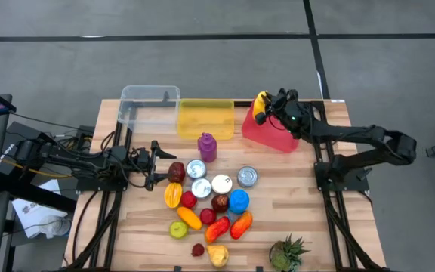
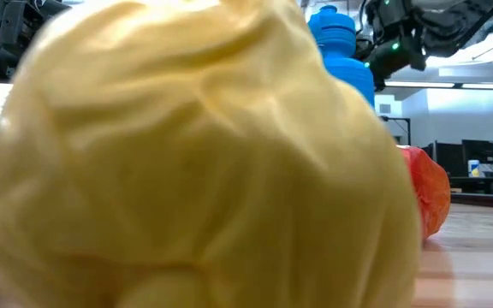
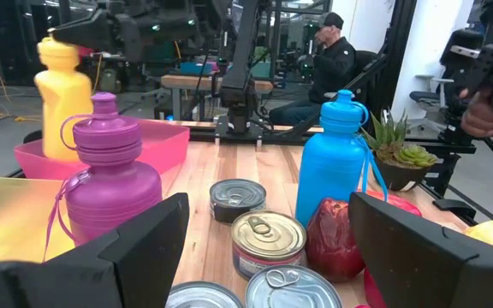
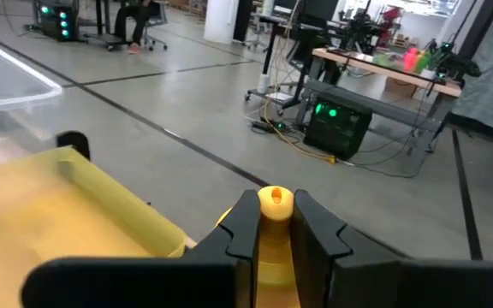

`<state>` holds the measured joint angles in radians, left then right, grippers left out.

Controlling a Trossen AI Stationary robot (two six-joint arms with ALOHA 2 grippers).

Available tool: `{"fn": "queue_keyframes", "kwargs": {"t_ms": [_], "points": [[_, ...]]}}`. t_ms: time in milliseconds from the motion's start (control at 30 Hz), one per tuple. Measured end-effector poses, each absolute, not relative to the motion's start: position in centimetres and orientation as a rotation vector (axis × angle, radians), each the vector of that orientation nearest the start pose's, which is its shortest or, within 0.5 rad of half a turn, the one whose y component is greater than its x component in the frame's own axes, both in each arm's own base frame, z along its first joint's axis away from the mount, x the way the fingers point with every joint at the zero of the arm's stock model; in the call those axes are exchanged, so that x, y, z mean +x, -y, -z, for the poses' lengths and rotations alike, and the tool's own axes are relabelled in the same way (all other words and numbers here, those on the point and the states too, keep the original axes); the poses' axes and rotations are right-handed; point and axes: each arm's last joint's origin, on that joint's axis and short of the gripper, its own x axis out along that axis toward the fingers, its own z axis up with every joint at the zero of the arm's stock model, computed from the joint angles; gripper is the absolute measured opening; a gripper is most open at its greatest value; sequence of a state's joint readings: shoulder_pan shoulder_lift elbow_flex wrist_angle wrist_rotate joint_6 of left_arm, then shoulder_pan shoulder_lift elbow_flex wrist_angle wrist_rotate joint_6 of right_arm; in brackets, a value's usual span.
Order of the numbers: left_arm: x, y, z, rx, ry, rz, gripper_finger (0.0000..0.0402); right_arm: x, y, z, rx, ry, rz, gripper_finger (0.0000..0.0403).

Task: Pick & Place Food Item
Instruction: Put the yellow water bottle into the pink bin

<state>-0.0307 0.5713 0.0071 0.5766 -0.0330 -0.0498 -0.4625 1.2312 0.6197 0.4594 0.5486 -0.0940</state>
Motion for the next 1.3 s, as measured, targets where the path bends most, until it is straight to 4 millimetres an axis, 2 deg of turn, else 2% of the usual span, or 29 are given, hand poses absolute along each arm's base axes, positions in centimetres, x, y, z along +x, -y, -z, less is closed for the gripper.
{"fn": "queue_keyframes", "kwargs": {"t_ms": [200,500,1300], "points": [[13.4,0.3,-16.7,-0.05,0.012,-0.002,0.0315,22.7,14.5,-23.6,-0.058,-0.198,0.978,0.0033],[13.4,0.3,-16.7,-0.05,0.012,-0.003,0.0315,22.7,15.8,-22.3,-0.006,-0.236,0.974,0.0033],[13.4,0.3,-16.6,-0.049,0.004,-0.002,0.0315,22.8,15.5,-21.9,0.043,-0.254,0.973,0.004]]}}
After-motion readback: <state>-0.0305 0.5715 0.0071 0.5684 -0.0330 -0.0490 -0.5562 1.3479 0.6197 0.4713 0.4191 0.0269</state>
